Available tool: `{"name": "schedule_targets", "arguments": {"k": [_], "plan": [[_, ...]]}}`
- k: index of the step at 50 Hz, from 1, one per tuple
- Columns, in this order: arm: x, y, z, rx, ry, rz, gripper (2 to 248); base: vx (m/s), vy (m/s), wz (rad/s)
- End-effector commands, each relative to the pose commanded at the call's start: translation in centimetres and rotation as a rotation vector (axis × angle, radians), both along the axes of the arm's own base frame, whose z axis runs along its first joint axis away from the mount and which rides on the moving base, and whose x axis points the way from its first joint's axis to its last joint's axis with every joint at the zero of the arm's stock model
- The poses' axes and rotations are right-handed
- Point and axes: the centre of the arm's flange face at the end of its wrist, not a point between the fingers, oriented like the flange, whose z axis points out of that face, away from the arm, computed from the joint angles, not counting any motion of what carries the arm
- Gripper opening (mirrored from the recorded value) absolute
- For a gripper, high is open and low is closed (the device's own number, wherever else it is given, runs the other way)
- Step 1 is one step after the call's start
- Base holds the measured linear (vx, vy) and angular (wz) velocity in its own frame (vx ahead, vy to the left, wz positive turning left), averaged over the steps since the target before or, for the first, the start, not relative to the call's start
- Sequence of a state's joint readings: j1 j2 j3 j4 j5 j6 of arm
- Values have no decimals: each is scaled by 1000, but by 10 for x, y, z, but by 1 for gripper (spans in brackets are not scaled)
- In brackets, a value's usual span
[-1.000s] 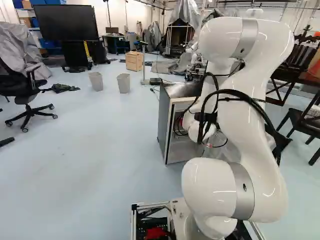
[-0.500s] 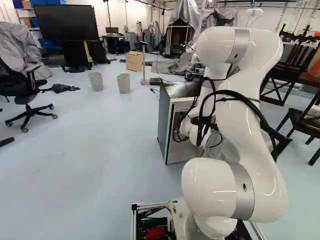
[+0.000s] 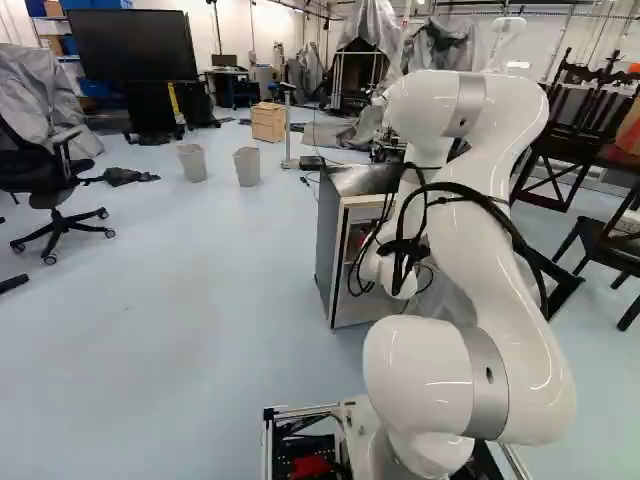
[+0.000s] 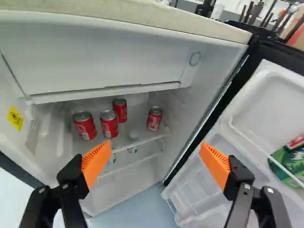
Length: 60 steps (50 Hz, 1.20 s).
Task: Grab a drink from the fridge
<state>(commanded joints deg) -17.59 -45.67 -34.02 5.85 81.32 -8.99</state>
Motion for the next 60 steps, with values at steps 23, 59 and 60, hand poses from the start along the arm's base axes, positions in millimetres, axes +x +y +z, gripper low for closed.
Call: {"name": "schedule_targets", "arguments": {"k": [23,59,60], "plan": [[7,-5,-28,22,10,60,247,0,0,0],[15,-15,-71,39,4,97,247,0,0,0],[16,-15,-72,39,1,101,247,0,0,0]]}}
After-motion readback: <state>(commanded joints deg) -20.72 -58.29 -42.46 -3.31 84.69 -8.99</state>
